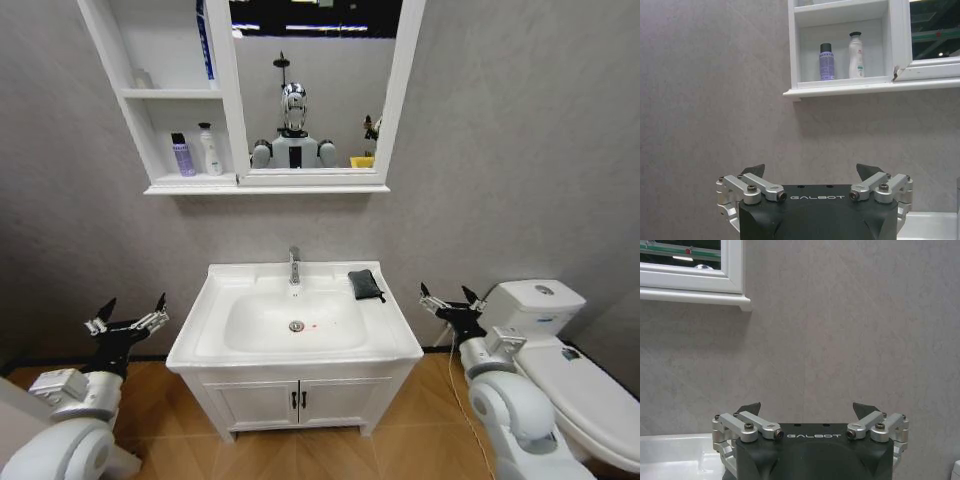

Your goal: Move facial cleanser and shampoo from washbasin to cabinet, then wipe washbasin with towel.

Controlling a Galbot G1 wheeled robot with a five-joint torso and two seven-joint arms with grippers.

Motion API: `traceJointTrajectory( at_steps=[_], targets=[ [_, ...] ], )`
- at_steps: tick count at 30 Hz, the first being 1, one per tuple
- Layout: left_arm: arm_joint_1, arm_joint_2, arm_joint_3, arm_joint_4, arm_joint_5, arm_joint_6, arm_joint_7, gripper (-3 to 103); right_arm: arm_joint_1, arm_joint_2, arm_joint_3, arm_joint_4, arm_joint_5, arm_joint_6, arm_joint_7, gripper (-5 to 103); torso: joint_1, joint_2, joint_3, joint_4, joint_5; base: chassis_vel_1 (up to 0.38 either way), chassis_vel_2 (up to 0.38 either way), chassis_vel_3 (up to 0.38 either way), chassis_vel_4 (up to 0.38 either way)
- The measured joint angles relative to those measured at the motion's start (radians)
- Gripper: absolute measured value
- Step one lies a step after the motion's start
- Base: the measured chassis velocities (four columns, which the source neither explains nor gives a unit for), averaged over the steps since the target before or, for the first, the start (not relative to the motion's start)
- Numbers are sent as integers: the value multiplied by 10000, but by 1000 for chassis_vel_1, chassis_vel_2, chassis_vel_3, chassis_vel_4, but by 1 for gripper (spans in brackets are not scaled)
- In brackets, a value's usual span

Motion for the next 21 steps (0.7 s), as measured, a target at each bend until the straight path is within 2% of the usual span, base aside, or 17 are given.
traceJointTrajectory(
  at_steps=[13,17,20,21],
  targets=[
    [73,12,101,-69,-203,67,-24,100,130,-33,-168,-249,145,-53,-28,100,315,703,384,-1,0,0,0,0,0],
    [233,-171,197,-204,-224,18,-30,100,905,-637,-425,-1319,1173,-441,30,100,351,788,436,0,4,0,0,0,0],
    [293,-264,176,-204,-166,-60,-20,100,1400,-1008,-543,-1953,1363,-531,27,100,353,791,438,0,0,0,0,0,0],
    [369,-359,123,-196,-126,-140,52,100,1936,-1387,-775,-2729,1479,-582,1,100,354,790,438,0,0,0,0,0,0]
  ],
)
